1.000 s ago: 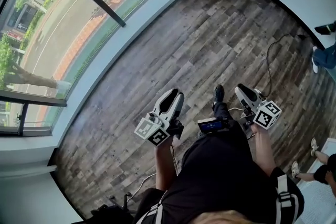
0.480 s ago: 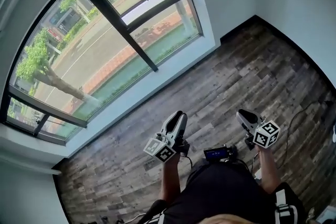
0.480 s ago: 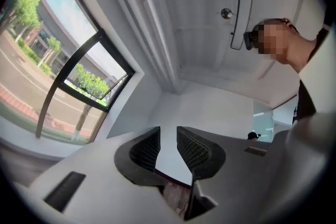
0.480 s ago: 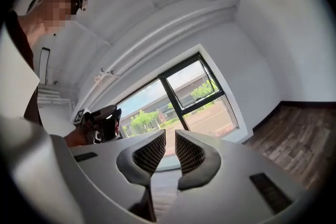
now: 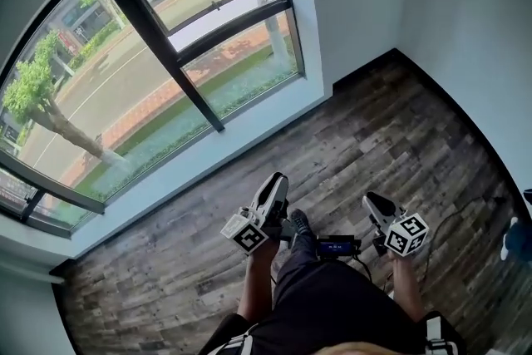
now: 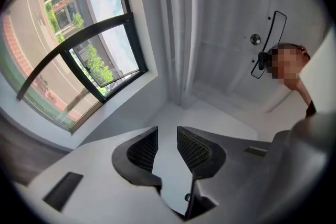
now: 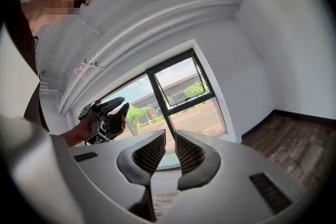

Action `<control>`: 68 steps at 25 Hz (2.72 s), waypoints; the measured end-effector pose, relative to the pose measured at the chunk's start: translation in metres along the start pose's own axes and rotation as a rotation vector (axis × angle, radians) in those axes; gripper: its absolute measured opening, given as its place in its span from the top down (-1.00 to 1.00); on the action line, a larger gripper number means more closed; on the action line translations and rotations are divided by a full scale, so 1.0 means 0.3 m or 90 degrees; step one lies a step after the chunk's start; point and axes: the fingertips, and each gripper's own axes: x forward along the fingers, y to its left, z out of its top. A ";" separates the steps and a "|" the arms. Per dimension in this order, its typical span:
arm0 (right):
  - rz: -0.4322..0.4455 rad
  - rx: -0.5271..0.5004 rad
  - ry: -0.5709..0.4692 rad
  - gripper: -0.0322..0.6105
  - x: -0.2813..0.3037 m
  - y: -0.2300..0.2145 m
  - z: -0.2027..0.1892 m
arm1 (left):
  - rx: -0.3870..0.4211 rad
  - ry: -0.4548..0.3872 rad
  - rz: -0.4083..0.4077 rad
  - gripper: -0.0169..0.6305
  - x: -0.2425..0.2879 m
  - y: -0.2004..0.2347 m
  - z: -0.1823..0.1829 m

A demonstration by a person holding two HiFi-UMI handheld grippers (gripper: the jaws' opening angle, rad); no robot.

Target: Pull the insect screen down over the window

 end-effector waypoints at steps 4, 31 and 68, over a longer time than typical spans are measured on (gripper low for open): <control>-0.031 -0.035 0.003 0.72 0.243 -0.153 0.141 | 0.019 0.003 -0.041 0.62 0.210 0.200 0.110; 0.101 -0.424 0.111 0.72 1.749 -0.558 0.791 | 0.561 0.007 0.190 0.63 0.795 1.010 1.127; -0.013 -1.092 -0.154 0.72 3.212 -0.295 2.754 | 1.326 0.212 0.478 0.63 2.141 1.469 2.743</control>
